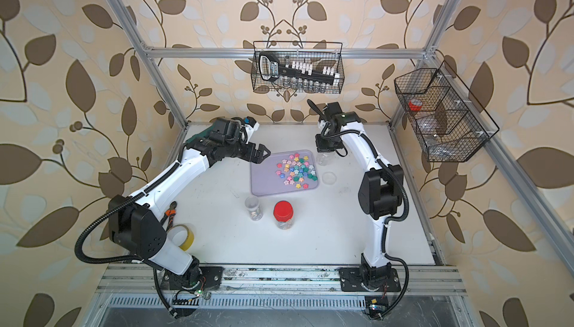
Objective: Pour the candies out of the jar
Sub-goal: Place the jar at the center of the board.
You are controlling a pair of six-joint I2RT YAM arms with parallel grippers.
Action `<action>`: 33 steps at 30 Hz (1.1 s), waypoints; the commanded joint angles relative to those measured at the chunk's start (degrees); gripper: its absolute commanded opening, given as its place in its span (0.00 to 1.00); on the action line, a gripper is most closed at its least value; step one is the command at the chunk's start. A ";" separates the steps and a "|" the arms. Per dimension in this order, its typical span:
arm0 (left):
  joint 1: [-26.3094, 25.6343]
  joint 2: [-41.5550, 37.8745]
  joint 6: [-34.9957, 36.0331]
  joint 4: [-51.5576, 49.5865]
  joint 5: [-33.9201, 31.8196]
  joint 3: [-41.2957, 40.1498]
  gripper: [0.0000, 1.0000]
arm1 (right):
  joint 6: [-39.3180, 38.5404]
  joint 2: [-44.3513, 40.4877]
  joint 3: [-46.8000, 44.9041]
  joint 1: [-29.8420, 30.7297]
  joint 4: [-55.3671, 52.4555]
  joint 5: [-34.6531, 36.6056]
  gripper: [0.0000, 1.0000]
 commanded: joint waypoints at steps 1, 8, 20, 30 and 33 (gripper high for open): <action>-0.10 -1.26 -3.99 0.66 -6.32 0.77 0.99 | -1.32 2.53 4.25 -0.05 -3.98 4.61 0.00; -0.36 1.12 -5.66 -2.79 -9.41 3.36 0.99 | -1.45 8.43 9.69 -0.07 -6.89 4.32 0.00; -0.45 3.66 -8.38 -3.61 -9.60 4.27 0.99 | -1.72 10.74 9.35 -0.03 -6.64 3.15 0.11; -0.80 3.17 -8.04 -3.61 -11.60 3.73 0.99 | -1.37 8.28 10.41 0.96 -4.30 6.64 0.45; -0.80 2.23 -8.35 -2.99 -11.79 3.10 0.99 | -1.25 6.33 11.05 1.82 -2.76 8.65 0.50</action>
